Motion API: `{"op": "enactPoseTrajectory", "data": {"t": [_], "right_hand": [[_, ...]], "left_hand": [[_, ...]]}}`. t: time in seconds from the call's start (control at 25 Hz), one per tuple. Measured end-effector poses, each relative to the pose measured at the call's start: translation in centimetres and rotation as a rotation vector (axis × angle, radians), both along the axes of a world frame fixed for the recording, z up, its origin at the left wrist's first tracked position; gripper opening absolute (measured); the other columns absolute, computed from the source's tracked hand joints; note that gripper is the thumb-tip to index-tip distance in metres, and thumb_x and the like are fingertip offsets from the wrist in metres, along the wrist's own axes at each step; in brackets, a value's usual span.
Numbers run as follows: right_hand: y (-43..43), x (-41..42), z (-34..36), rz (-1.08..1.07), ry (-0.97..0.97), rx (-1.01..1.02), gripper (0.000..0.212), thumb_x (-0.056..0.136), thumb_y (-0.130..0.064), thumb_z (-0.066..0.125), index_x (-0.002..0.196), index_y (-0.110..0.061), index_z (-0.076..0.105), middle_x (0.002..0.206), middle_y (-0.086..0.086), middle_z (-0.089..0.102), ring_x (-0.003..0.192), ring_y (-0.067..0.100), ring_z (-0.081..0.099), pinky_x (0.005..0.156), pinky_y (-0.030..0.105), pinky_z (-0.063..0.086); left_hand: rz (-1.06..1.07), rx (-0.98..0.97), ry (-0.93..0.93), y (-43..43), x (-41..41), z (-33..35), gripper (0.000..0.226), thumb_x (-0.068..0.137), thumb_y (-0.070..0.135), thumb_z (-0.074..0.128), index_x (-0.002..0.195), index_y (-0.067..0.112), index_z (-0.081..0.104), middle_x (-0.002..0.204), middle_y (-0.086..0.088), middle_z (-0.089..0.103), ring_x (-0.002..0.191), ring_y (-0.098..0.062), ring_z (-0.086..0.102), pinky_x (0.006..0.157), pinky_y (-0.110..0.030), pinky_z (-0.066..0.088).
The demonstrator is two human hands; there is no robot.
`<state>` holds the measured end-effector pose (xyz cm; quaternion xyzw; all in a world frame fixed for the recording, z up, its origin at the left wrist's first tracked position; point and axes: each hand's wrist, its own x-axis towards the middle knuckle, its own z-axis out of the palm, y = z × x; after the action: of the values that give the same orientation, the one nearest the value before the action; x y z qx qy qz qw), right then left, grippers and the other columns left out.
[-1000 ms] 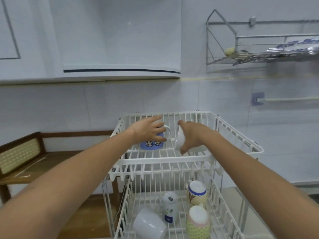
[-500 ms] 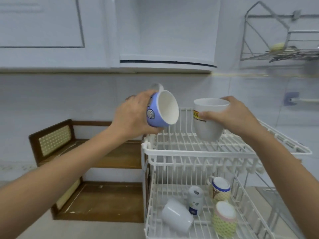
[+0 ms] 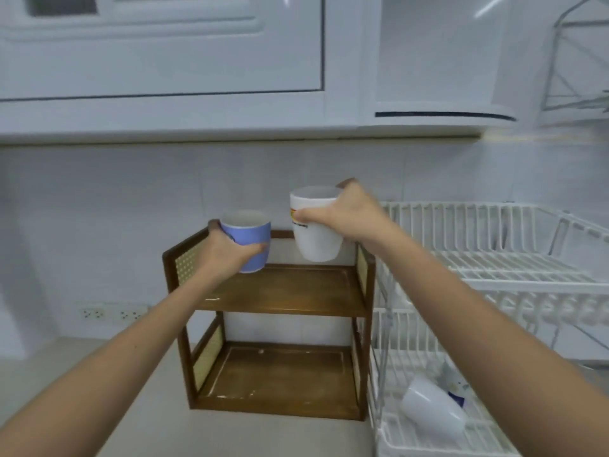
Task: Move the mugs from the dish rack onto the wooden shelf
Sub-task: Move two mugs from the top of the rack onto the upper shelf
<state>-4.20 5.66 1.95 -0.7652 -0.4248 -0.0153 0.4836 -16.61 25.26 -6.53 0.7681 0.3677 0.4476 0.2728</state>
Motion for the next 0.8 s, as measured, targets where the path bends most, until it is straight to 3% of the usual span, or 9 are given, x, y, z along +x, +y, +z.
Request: {"op": "enactPoseTrajectory", "data": {"t": [0.16,0.28,0.4,0.8], "right_hand": [[7.3,-0.4,-4.3,-0.063,0.076,-0.159,0.089,0.046,-0.053,0.083,0.114,-0.012,0.043,0.108,0.008,0.062,0.092,0.029,0.064,0.065,0.042,0.061],[11.5,0.4,-7.7,-0.078,0.159,-0.222,0.088,0.05,-0.046,0.085,0.118,-0.012,0.04,0.12,0.011,0.058,0.103,0.03,0.06,0.072,0.045,0.06],[14.6,1.3,-9.9,-0.078,0.199,-0.234,0.1,0.053,-0.047,0.085,0.131,-0.011,0.033,0.131,0.012,0.052,0.115,0.032,0.053,0.084,0.05,0.057],[17.9,4.0,-13.1,-0.086,0.16,-0.202,0.109,0.055,-0.05,0.084,0.141,-0.013,0.029,0.138,0.01,0.05,0.122,0.029,0.05,0.093,0.04,0.049]], "left_hand": [[-0.018,-0.07,0.001,3.7,-0.1,-3.2,0.07,0.049,0.051,0.081,0.106,0.019,0.057,0.1,-0.005,0.069,0.088,-0.027,0.066,0.072,-0.04,0.058],[0.044,-0.151,0.062,5.9,0.7,-5.0,0.094,0.05,0.06,0.079,0.127,0.016,0.047,0.12,-0.01,0.064,0.103,-0.03,0.062,0.084,-0.041,0.055],[0.068,-0.163,0.086,7.5,1.4,-6.3,0.102,0.05,0.063,0.077,0.132,0.016,0.038,0.125,-0.01,0.06,0.109,-0.031,0.059,0.087,-0.04,0.053],[0.051,-0.142,0.024,10.3,2.3,-8.8,0.089,0.059,0.053,0.081,0.128,0.015,0.041,0.125,-0.009,0.059,0.11,-0.029,0.058,0.083,-0.034,0.047]]}}
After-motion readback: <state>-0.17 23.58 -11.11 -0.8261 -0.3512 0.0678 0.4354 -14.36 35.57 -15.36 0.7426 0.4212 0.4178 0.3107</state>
